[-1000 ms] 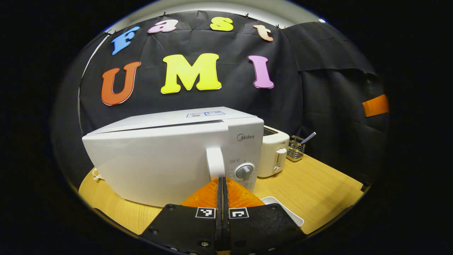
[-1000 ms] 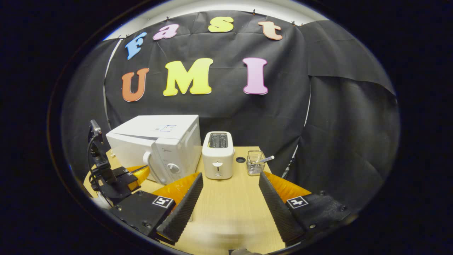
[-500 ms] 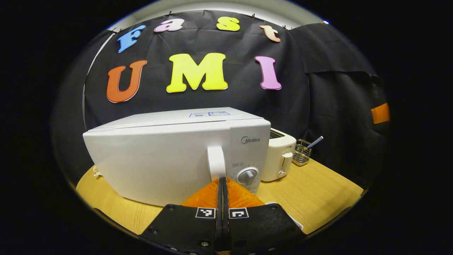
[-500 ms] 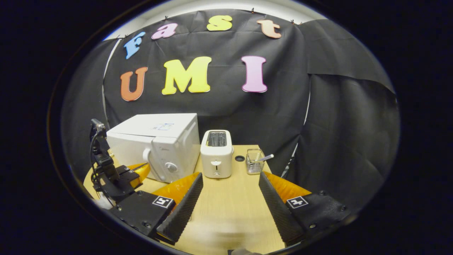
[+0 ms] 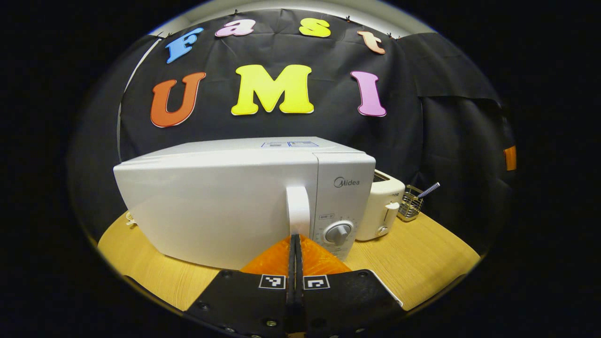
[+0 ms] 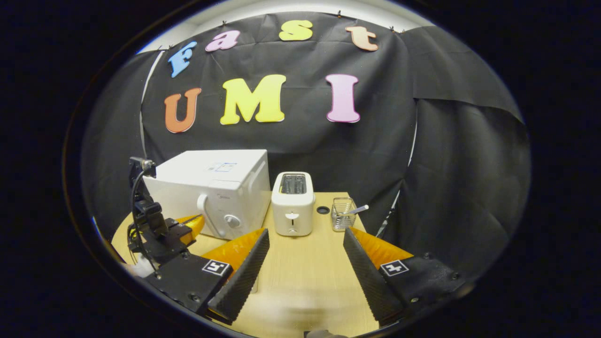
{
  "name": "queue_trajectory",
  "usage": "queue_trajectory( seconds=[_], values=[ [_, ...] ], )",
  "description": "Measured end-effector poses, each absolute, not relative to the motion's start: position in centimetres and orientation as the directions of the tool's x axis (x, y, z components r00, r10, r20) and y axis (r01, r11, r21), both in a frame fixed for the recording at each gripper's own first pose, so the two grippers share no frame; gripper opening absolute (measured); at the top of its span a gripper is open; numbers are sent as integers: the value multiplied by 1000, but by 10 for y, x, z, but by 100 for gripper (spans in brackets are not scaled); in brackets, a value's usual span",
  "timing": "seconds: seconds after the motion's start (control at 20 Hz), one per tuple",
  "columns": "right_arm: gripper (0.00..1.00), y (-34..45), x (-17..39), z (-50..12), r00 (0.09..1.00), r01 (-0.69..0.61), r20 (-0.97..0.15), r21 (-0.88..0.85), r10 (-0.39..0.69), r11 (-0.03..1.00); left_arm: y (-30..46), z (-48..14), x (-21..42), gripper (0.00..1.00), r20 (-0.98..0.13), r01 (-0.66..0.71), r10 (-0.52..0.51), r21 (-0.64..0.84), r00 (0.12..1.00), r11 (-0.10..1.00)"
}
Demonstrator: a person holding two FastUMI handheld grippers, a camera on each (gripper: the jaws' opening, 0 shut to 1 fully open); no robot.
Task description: Open the microwave oven with the left hand, put the food in, and close the microwave oven.
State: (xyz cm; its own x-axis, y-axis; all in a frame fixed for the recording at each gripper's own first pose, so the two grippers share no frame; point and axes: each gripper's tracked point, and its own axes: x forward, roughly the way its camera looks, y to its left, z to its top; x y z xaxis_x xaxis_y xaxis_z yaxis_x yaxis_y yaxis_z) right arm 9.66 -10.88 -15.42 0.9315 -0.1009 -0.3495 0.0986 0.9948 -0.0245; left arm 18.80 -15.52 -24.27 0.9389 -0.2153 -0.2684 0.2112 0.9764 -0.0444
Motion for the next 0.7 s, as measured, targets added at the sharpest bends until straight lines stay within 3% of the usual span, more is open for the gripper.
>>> queue_trajectory(
  seconds=[0.7],
  values=[
    [100,-30,96,-131,952,-57,-304,-33,44,998,-83,-187,108,0,-221,145,-143,-6,965,989]
  ],
)
